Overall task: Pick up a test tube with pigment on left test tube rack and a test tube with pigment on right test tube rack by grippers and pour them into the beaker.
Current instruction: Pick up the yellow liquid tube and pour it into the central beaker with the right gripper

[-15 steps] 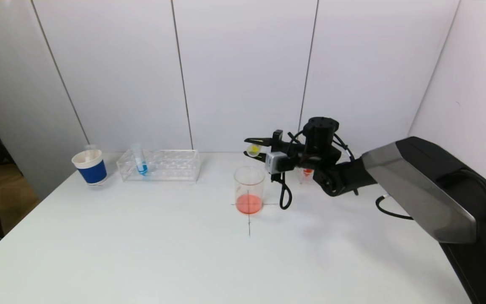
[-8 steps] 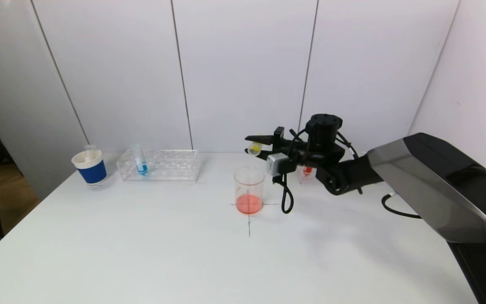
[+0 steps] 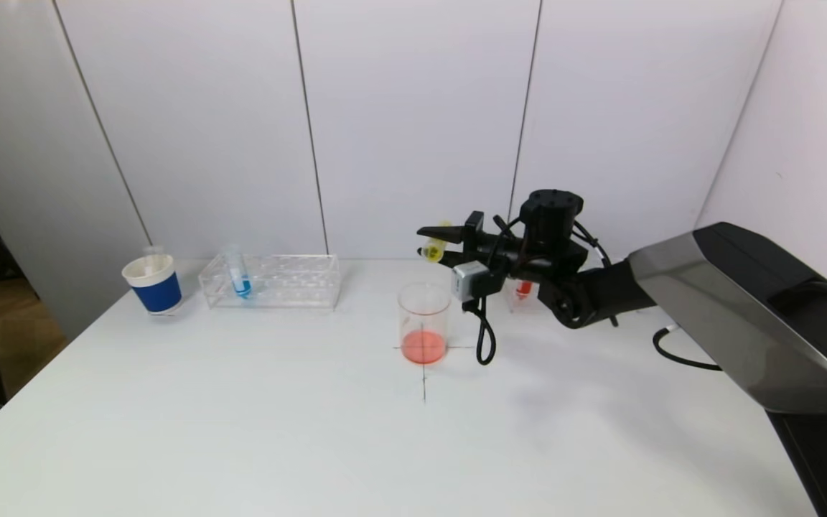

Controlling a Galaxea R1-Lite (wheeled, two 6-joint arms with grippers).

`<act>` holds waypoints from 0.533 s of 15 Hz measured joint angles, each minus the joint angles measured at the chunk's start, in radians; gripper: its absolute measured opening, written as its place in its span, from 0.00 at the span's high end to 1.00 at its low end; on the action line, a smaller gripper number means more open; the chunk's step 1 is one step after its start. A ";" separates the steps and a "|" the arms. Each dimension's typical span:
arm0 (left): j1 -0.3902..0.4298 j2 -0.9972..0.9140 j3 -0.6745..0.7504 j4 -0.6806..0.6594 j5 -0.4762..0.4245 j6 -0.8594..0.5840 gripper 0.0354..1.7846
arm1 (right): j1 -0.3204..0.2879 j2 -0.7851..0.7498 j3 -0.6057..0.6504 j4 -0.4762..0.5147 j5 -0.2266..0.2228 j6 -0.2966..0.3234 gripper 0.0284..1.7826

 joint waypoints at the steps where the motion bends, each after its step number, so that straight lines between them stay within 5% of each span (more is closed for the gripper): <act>1: 0.000 0.000 0.000 0.000 0.000 0.000 0.01 | -0.001 -0.001 0.000 0.001 -0.004 -0.011 0.71; 8: 0.000 0.000 0.000 0.000 0.000 0.000 0.01 | 0.003 -0.006 -0.004 0.007 -0.061 -0.103 0.71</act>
